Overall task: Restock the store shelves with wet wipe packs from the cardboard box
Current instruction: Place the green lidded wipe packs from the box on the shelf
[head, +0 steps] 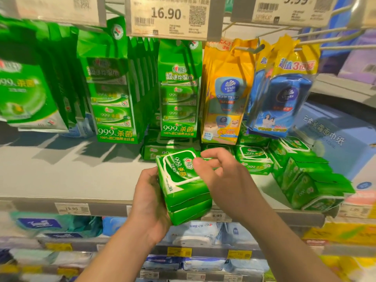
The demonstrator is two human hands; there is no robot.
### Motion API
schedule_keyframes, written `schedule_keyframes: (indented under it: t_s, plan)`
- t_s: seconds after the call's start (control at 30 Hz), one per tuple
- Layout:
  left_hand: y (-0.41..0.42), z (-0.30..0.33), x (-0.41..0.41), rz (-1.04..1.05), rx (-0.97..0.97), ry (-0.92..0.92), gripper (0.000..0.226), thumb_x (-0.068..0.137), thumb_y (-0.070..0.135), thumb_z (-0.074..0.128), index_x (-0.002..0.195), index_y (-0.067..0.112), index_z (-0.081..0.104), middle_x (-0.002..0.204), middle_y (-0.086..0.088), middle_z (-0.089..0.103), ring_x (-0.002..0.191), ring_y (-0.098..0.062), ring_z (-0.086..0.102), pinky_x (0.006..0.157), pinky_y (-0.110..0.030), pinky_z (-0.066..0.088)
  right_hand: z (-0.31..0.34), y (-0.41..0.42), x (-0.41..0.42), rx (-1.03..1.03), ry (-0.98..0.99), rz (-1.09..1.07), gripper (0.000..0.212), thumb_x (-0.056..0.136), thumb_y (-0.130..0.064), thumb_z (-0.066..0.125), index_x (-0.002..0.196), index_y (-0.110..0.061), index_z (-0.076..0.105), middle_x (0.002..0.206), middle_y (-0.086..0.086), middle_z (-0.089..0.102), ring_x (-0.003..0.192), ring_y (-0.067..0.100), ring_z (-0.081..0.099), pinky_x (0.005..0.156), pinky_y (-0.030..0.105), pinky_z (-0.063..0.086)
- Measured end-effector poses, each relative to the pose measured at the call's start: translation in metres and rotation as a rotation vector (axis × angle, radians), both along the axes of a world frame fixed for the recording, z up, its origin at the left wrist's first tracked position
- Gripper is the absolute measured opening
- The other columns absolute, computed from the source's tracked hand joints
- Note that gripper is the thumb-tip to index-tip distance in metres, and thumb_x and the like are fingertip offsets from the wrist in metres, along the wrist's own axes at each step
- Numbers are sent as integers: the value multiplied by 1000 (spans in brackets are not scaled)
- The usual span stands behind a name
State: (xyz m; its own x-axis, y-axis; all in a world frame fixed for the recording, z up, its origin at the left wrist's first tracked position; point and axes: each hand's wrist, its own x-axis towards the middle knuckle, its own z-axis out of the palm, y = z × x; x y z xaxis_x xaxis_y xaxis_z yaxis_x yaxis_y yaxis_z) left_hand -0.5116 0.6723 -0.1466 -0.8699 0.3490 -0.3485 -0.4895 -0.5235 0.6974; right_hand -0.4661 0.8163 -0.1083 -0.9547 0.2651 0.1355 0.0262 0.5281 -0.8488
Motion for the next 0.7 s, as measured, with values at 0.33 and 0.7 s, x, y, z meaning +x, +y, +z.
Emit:
schedule_keyframes:
  t_s: [0.33, 0.7]
  plan:
    - [9, -19, -6, -21, -60, 17, 47, 95, 42, 63, 138, 23, 58, 119, -15, 74, 103, -36, 74, 71, -48, 61, 0, -6, 12, 128, -109, 5, 68, 64, -70, 75, 118, -44, 44, 118, -19, 60, 97, -5, 60, 87, 26, 53]
    - [3, -26, -10, 45, -183, 78, 41, 93, 20, 71, 124, 36, 50, 93, -9, 80, 77, -27, 77, 68, -47, 61, -13, 28, 5, 58, -136, -65, 75, 82, -36, 81, 144, -32, 39, 100, -26, 47, 80, -9, 53, 58, 2, 40]
